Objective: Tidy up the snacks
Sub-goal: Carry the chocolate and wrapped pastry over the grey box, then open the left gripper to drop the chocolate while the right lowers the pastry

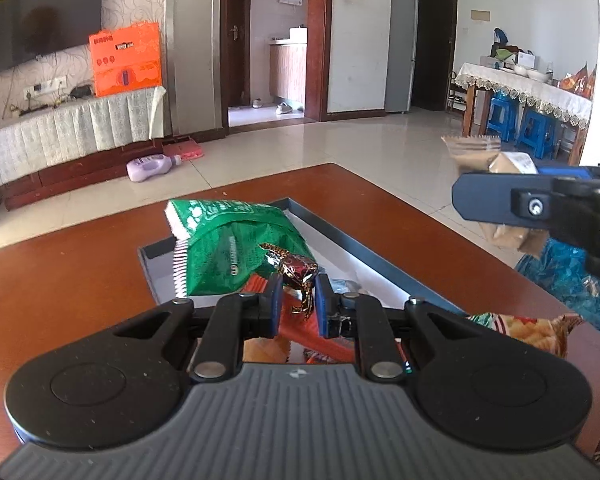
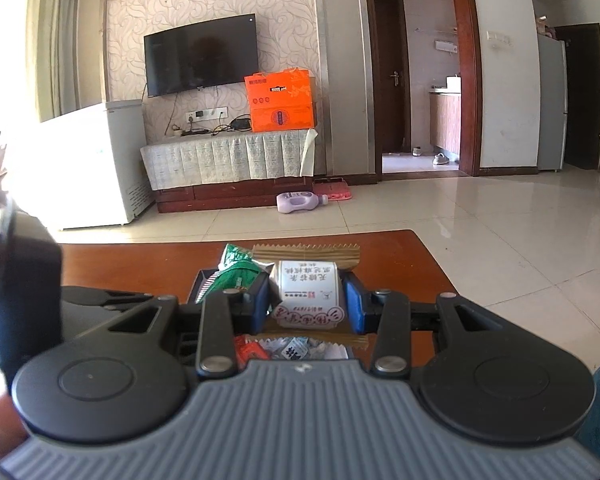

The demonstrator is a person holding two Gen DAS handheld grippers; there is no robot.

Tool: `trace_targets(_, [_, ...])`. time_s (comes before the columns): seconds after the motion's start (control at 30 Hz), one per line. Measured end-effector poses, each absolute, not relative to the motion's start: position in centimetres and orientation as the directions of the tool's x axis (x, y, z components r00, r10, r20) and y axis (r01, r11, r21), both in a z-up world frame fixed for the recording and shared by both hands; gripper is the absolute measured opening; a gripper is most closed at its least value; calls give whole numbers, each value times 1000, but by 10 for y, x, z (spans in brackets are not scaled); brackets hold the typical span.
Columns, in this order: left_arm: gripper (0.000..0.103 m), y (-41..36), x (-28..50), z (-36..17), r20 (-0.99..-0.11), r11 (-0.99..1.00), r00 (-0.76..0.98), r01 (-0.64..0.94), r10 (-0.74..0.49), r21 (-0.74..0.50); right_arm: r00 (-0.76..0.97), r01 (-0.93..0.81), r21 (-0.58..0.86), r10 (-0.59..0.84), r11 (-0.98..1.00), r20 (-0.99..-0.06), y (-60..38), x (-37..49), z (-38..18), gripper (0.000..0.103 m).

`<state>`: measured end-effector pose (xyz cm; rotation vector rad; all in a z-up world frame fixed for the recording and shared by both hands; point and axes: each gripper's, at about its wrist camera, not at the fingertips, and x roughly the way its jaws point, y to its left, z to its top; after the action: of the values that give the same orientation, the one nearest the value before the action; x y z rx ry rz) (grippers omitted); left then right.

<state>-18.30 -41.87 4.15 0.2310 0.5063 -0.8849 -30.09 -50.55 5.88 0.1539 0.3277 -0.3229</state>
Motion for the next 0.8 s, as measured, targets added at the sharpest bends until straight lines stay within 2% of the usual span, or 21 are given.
trace_targets(0.8, [21,-437,-197,19,-541,557,476,830,-693,17,891,314,108,-253,943,-376,-504,-291,55,42])
